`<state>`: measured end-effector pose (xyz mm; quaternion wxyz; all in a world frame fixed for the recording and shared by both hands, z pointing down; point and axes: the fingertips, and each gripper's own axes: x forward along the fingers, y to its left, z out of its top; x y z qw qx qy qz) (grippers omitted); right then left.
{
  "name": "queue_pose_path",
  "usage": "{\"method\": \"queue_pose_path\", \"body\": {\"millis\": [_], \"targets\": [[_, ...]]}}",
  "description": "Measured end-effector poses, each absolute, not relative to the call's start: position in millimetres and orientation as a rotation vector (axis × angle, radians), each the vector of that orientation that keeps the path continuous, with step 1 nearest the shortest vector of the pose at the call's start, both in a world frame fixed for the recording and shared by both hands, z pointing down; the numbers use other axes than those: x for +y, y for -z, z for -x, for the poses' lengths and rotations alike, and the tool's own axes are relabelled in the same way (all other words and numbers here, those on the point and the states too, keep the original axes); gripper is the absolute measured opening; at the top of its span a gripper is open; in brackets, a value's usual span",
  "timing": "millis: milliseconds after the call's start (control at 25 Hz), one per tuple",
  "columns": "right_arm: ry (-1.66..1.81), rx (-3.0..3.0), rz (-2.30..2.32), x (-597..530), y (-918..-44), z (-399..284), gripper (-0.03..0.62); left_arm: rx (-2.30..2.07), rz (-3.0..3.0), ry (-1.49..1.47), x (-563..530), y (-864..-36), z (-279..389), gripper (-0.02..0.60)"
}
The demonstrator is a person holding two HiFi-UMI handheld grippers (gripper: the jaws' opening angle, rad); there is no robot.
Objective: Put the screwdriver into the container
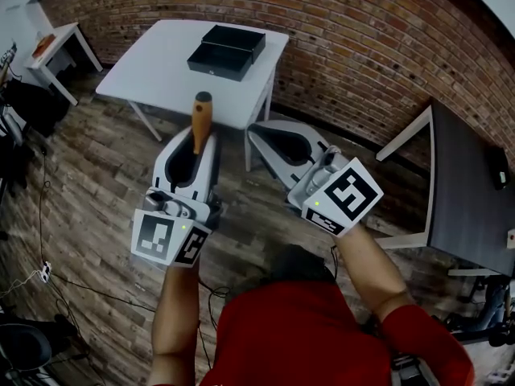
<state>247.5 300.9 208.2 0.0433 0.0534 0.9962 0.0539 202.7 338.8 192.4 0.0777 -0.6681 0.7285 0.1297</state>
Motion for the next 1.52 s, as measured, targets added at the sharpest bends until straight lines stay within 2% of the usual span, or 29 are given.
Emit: {"method": "queue_pose_path", "body": {"millis": [680,1520], "targets": [[-0.159,3.069,-0.161,284,-219,-218,0.031,2.194,2.026,-0.368,324,-207,-172,0.092],[-0.138,3.060,-0.200,163,-223,-112,0.031,2.253,1.980,-0.329,209,-212,-63,0.092]]}}
